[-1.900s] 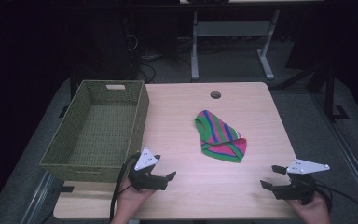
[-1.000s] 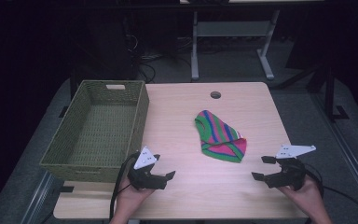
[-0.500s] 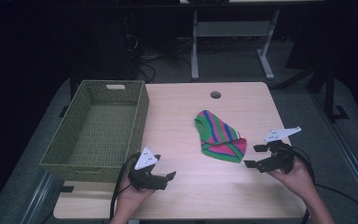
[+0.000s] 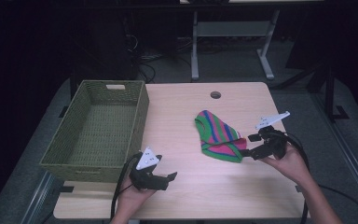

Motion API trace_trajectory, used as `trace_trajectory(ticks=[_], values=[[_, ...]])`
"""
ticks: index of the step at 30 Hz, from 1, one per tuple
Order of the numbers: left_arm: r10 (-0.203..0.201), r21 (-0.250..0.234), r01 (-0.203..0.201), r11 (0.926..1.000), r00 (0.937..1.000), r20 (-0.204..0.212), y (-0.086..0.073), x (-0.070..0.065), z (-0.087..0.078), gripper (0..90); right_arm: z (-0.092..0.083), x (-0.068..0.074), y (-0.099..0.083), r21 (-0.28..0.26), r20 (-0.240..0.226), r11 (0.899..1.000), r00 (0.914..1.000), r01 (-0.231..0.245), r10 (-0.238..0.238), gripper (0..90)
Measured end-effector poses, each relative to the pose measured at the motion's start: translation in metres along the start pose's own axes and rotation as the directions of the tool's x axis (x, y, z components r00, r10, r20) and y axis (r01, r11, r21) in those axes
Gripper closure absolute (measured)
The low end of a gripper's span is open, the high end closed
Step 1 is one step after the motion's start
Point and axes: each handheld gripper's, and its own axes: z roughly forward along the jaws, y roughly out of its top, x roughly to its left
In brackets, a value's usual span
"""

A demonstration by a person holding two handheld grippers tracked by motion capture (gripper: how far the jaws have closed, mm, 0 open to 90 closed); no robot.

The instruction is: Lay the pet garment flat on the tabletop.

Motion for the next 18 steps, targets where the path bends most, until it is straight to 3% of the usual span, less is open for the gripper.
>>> trace_trajectory(ticks=[8,18], values=[[-0.013,-0.012,0.013,0.9999,0.9999,-0.002,0.0,0.004,-0.001,16.8,0.016,-0.007,0.03,0.047,0.011,0.998,0.9995,0.03,-0.031,20.0],[-0.018,-0.013,0.018,0.9998,0.9998,0.007,0.0,0.005,-0.001,16.8,0.044,-0.02,0.061,0.107,0.011,0.994,0.9995,0.029,-0.031,20.9]])
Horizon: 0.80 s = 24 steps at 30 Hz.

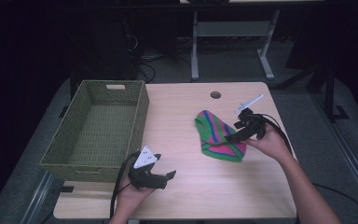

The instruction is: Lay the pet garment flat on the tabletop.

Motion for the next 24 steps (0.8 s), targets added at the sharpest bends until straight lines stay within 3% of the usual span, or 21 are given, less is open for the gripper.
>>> trace_trajectory(ticks=[11,24], values=[[-0.005,-0.001,0.005,1.0,0.9999,0.015,0.0,0.0,0.001,16.8,0.029,-0.014,0.012,0.055,0.015,0.998,0.9997,-0.021,0.02,21.8],[0.001,0.002,-0.001,1.0,0.9998,0.021,0.001,-0.001,0.001,16.8,0.056,-0.017,0.015,0.129,0.054,0.991,0.9982,-0.032,0.025,22.6]])
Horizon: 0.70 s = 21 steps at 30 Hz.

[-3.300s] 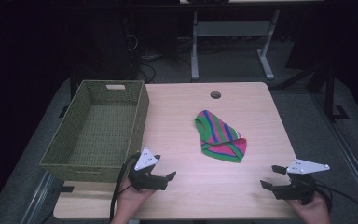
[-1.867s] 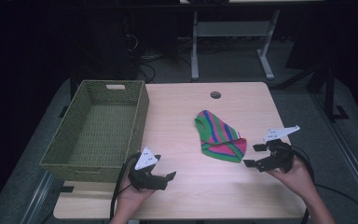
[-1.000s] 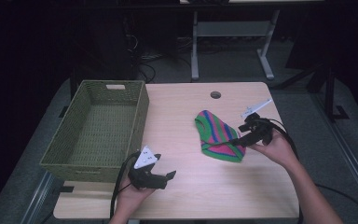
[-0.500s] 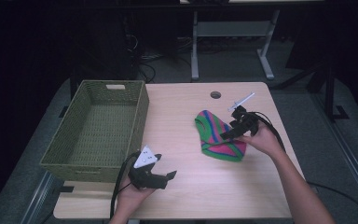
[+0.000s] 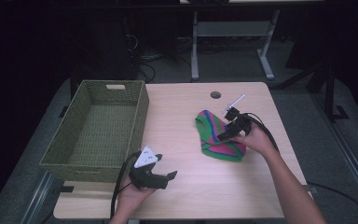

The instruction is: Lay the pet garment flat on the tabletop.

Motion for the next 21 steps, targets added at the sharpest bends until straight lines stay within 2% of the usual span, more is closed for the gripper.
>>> trace_trajectory(ticks=[7,12,18,21], values=[[-0.008,-0.002,0.008,1.0,0.9999,0.007,0.0,0.001,0.0,16.8,0.013,0.005,0.003,0.053,0.032,0.999,0.9994,0.006,-0.008,25.1],[-0.008,-0.002,0.008,1.0,0.9999,0.011,0.0,0.0,0.001,16.8,0.017,0.01,0.004,0.066,0.064,0.998,0.9978,0.014,-0.018,26.4],[-0.01,0.0,0.01,1.0,0.9998,0.018,0.0,-0.003,0.002,16.8,0.017,0.013,0.003,0.071,0.074,0.997,0.9972,0.004,-0.01,35.4],[-0.005,0.001,0.005,1.0,0.9998,0.018,0.001,-0.004,0.002,16.8,0.016,0.014,0.003,0.062,0.072,0.998,0.9974,0.001,-0.005,45.2]])
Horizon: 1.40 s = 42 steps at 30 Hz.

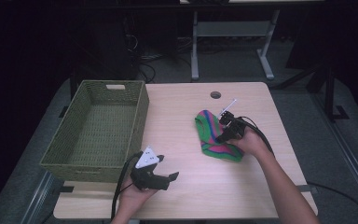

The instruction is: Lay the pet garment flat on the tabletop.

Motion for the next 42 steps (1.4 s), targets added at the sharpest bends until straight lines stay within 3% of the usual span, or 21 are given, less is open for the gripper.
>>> trace_trajectory(ticks=[7,12,23,39,42], values=[[-0.006,-0.001,0.006,1.0,1.0,-0.001,0.0,0.0,0.0,16.8,-0.002,0.001,0.002,0.0,0.009,1.0,1.0,0.003,-0.003,66.3],[-0.008,0.001,0.008,1.0,1.0,0.001,0.0,0.001,-0.001,16.8,-0.002,0.001,0.003,0.002,0.012,1.0,0.9998,0.014,-0.014,72.4],[-0.025,-0.016,0.025,0.9996,0.9997,-0.004,-0.001,0.005,-0.003,17.0,-0.007,0.0,0.003,-0.018,0.009,0.999,0.9996,0.027,-0.027,75.3],[-0.028,-0.019,0.028,0.9994,0.9996,-0.006,-0.001,0.004,-0.004,17.0,-0.055,-0.006,-0.005,-0.131,-0.011,0.991,0.9997,0.021,-0.022,75.6],[-0.027,-0.017,0.027,0.9995,0.9996,-0.006,-0.001,0.004,-0.004,17.0,-0.062,-0.003,-0.006,-0.13,-0.008,0.991,0.9994,0.033,-0.034,75.6]])
